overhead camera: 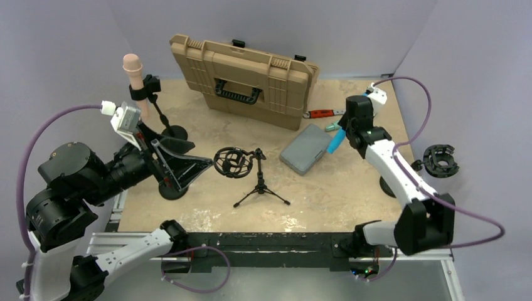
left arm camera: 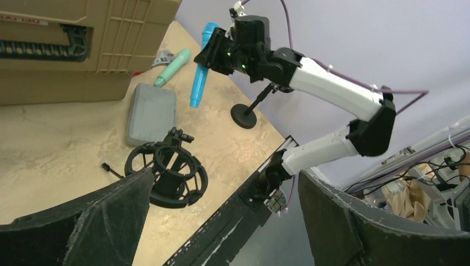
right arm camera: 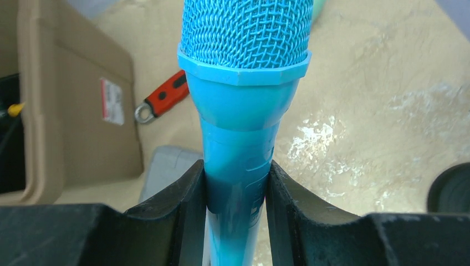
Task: Remove the microphone from the stand
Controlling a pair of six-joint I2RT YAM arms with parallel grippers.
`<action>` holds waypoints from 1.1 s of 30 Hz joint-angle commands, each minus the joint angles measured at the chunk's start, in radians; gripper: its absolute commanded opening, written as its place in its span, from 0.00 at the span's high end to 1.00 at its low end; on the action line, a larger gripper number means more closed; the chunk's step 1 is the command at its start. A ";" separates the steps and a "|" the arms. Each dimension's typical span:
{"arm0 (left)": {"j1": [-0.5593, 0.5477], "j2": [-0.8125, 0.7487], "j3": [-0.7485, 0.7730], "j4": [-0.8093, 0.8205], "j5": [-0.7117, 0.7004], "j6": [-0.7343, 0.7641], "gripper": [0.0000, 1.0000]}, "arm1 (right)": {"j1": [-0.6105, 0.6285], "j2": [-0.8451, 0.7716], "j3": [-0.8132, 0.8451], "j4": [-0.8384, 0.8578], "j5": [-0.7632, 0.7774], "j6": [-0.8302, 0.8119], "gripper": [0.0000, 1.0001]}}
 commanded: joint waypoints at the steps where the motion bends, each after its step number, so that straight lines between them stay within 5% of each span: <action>1: 0.002 -0.045 -0.050 -0.010 -0.010 -0.013 0.00 | -0.079 0.131 0.092 -0.033 0.035 0.241 1.00; 12: 0.002 -0.115 -0.159 -0.007 -0.007 -0.059 0.00 | -0.310 0.369 0.194 -0.004 -0.012 0.386 1.00; 27: 0.002 -0.135 -0.208 -0.008 -0.025 -0.090 0.00 | -0.357 0.638 0.279 0.017 -0.211 0.569 1.00; 31: 0.002 -0.132 -0.216 -0.001 -0.017 -0.099 0.00 | -0.358 0.630 0.244 0.036 -0.219 0.594 0.86; 33: 0.002 -0.131 -0.227 0.004 -0.017 -0.099 0.01 | -0.357 0.625 0.227 0.045 -0.222 0.596 0.71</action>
